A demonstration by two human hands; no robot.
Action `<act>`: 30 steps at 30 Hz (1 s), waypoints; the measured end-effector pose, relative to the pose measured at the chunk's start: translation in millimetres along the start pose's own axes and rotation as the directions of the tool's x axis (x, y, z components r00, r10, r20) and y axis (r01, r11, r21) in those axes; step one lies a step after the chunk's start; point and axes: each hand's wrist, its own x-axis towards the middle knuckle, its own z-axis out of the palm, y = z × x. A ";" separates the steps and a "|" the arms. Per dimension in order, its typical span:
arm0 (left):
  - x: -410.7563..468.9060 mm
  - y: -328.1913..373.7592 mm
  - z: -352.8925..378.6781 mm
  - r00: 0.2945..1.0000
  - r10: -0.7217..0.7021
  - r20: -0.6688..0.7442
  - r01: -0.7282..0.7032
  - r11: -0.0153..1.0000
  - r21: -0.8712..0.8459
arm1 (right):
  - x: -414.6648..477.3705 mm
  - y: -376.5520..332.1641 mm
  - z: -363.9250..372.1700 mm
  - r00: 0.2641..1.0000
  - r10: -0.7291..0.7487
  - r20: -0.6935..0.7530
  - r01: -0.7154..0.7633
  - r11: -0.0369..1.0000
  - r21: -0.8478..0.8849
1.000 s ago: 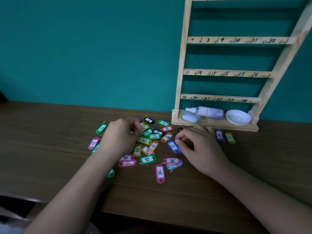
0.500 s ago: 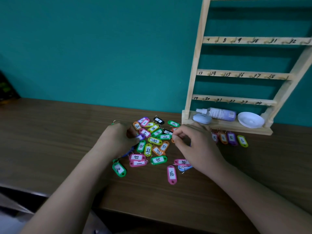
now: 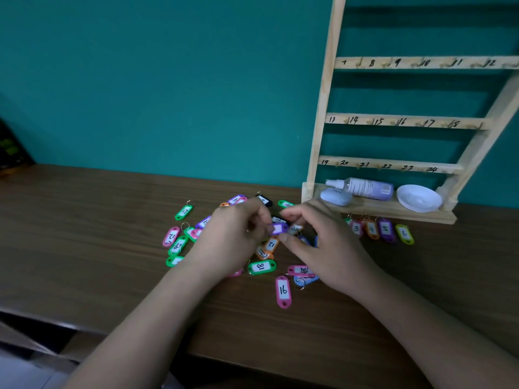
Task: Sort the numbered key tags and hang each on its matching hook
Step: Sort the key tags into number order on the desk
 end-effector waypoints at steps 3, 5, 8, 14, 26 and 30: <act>0.5 9.6 8.5 0.997 0.032 0.071 -0.029 0.998 -0.052 | 0.3 2.3 -1.6 1.000 0.015 0.005 -0.015 1.000 0.012; 1.1 13.6 12.2 0.996 0.038 0.078 -0.031 0.995 -0.090 | -0.1 4.4 -3.6 0.999 0.042 0.000 -0.042 0.998 0.054; 1.5 16.1 14.5 0.999 0.046 0.025 -0.042 0.993 -0.114 | -0.5 6.1 -4.5 0.998 0.059 0.007 -0.059 0.995 0.082; 6.3 9.1 14.3 0.999 0.033 -0.029 -0.038 0.985 -0.167 | 0.2 9.4 -4.2 0.998 0.064 0.010 -0.064 0.996 0.057; 25.3 -58.4 -20.9 0.947 -0.245 -0.207 0.285 0.940 0.189 | 2.2 14.1 -8.3 0.985 0.173 -0.026 -0.171 0.983 0.058; 26.0 -68.5 -25.1 0.944 -0.285 -0.168 0.323 0.907 0.272 | 2.8 13.5 -8.7 0.984 0.177 -0.035 -0.175 0.983 0.059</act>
